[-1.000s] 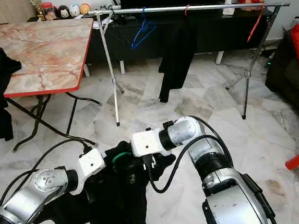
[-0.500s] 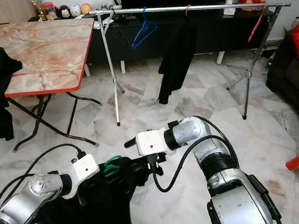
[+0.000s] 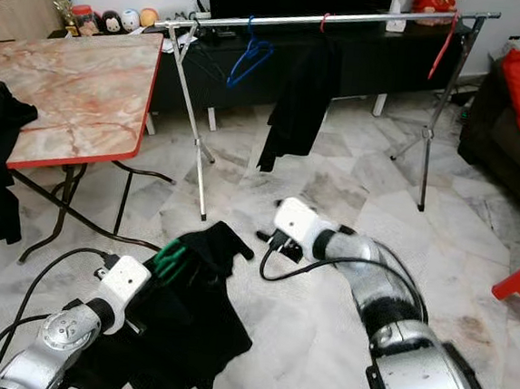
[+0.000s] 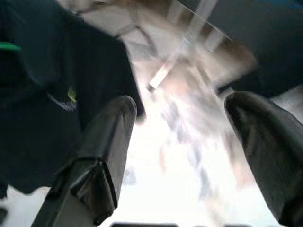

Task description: Hang hanger

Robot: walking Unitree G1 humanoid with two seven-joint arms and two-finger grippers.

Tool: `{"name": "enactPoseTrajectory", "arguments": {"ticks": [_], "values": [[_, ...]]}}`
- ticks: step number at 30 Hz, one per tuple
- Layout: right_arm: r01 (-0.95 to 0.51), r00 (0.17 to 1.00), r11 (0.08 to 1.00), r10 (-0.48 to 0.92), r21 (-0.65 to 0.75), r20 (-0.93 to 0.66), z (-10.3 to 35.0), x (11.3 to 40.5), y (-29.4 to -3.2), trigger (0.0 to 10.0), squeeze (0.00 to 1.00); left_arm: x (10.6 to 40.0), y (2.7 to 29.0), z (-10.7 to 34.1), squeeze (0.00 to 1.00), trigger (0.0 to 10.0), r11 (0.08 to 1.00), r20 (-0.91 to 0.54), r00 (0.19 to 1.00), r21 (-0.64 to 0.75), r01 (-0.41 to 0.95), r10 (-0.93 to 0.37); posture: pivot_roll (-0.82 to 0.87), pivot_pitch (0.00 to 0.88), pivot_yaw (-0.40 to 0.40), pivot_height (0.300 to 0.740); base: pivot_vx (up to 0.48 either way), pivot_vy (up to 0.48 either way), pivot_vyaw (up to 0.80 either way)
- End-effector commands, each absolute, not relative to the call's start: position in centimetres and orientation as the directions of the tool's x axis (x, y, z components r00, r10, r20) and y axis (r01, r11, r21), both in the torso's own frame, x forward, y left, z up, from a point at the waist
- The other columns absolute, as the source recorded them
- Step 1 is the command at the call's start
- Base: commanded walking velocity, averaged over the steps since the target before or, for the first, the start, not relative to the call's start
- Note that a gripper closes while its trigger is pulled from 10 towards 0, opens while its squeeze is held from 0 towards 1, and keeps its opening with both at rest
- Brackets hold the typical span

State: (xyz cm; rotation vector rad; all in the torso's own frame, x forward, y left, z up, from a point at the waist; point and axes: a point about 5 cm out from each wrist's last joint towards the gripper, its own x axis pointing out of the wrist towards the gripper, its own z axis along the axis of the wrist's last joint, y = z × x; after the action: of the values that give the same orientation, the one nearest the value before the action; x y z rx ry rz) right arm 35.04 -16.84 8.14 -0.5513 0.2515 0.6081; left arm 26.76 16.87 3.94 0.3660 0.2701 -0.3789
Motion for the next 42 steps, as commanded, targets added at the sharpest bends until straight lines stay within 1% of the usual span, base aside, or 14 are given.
{"name": "enactPoseTrajectory", "arguments": {"ticks": [1,2,4,6,9,10,14,19,22,24,26,32,35,42], "values": [[-0.520,0.837,0.770,0.372,-0.369,-0.402,6.2,34.2,-17.4,10.0,0.00,26.7,17.7,4.1,0.00,10.0,0.894,-0.278,0.927,0.298,0.334,-0.254,-0.11,0.000,0.076,0.740,0.000,0.000,0.00],[-0.434,0.858,0.855,0.295,-0.285,-0.421,4.3,33.0,-17.8,10.0,0.00,26.7,17.9,3.9,0.00,10.0,0.907,-0.256,0.939,0.296,0.301,-0.228,-0.11,0.000,0.074,0.740,0.000,0.000,0.00],[-0.375,0.860,0.903,0.253,-0.212,-0.444,2.8,32.0,-17.8,10.0,0.00,26.6,18.1,3.8,0.00,10.0,0.914,-0.241,0.949,0.302,0.272,-0.203,-0.11,0.000,0.073,0.740,0.000,0.000,0.00],[-0.351,0.850,0.917,0.229,-0.186,-0.474,1.5,30.9,-17.7,10.0,0.00,26.5,18.2,3.7,0.00,10.0,0.920,-0.230,0.956,0.303,0.250,-0.184,-0.11,0.000,0.070,0.740,0.000,0.000,0.00],[-0.224,0.819,0.964,0.106,-0.144,-0.564,-1.5,28.2,-18.2,10.0,0.00,26.4,18.2,3.5,0.00,10.0,0.926,-0.198,0.970,0.319,0.203,-0.145,-0.10,0.000,0.063,0.740,0.000,0.000,0.00],[-0.224,0.819,0.964,0.106,-0.144,-0.564,-1.5,28.2,-18.2,10.0,0.00,26.4,18.2,3.5,0.00,10.0,0.926,-0.198,0.970,0.319,0.203,-0.145,-0.10,0.000,0.063,0.740,0.000,0.000,0.00],[0.002,0.743,0.995,-0.067,-0.097,-0.666,-4.0,25.3,-19.7,10.0,0.00,26.4,18.2,3.5,0.00,10.0,0.936,-0.170,0.978,0.310,0.166,-0.118,-0.10,0.000,0.056,0.740,0.000,0.000,0.00],[0.021,0.730,0.994,-0.090,-0.108,-0.677,-4.3,24.9,-19.8,10.0,0.00,26.4,18.2,3.5,0.00,10.0,0.936,-0.160,0.981,0.314,0.158,-0.112,-0.10,0.000,0.056,0.740,0.000,0.000,0.00],[0.022,0.700,0.995,-0.088,-0.101,-0.709,-5.1,23.9,-19.6,10.0,0.00,26.4,18.3,3.3,0.00,10.0,0.939,-0.155,0.983,0.311,0.147,-0.102,-0.10,0.000,0.055,0.740,0.000,0.000,0.00],[-0.022,0.674,0.995,-0.059,-0.100,-0.737,-6.2,22.1,-19.6,10.0,0.00,24.5,19.9,1.6,0.00,10.0,0.934,-0.202,0.978,0.337,0.119,-0.052,-0.09,0.000,0.057,0.740,0.000,0.000,0.00],[-0.032,0.658,0.995,-0.050,-0.095,-0.752,-6.8,21.0,-19.6,10.0,0.00,23.3,20.7,0.6,0.00,10.0,0.931,-0.230,0.973,0.349,0.107,-0.026,-0.09,0.000,0.058,0.740,0.000,0.000,0.00],[-0.017,0.638,0.994,-0.069,-0.103,-0.767,-7.2,20.2,-19.8,10.0,0.00,22.8,20.7,0.0,0.00,10.0,0.934,-0.244,0.970,0.343,0.101,-0.016,-0.09,0.000,0.059,0.740,0.000,0.000,0.00],[-0.012,0.625,0.994,-0.075,-0.106,-0.777,-7.5,19.6,-20.0,10.0,0.00,23.2,20.3,0.5,0.00,10.0,0.937,-0.215,0.976,0.334,0.098,-0.025,-0.09,0.000,0.058,0.740,0.000,0.000,0.00],[-0.014,0.634,0.996,-0.060,-0.089,-0.771,-7.5,19.7,-19.7,10.0,0.00,23.1,20.2,0.0,0.00,10.0,0.938,-0.213,0.977,0.332,0.097,-0.025,-0.10,0.000,0.061,0.740,0.000,0.000,0.00]]}}
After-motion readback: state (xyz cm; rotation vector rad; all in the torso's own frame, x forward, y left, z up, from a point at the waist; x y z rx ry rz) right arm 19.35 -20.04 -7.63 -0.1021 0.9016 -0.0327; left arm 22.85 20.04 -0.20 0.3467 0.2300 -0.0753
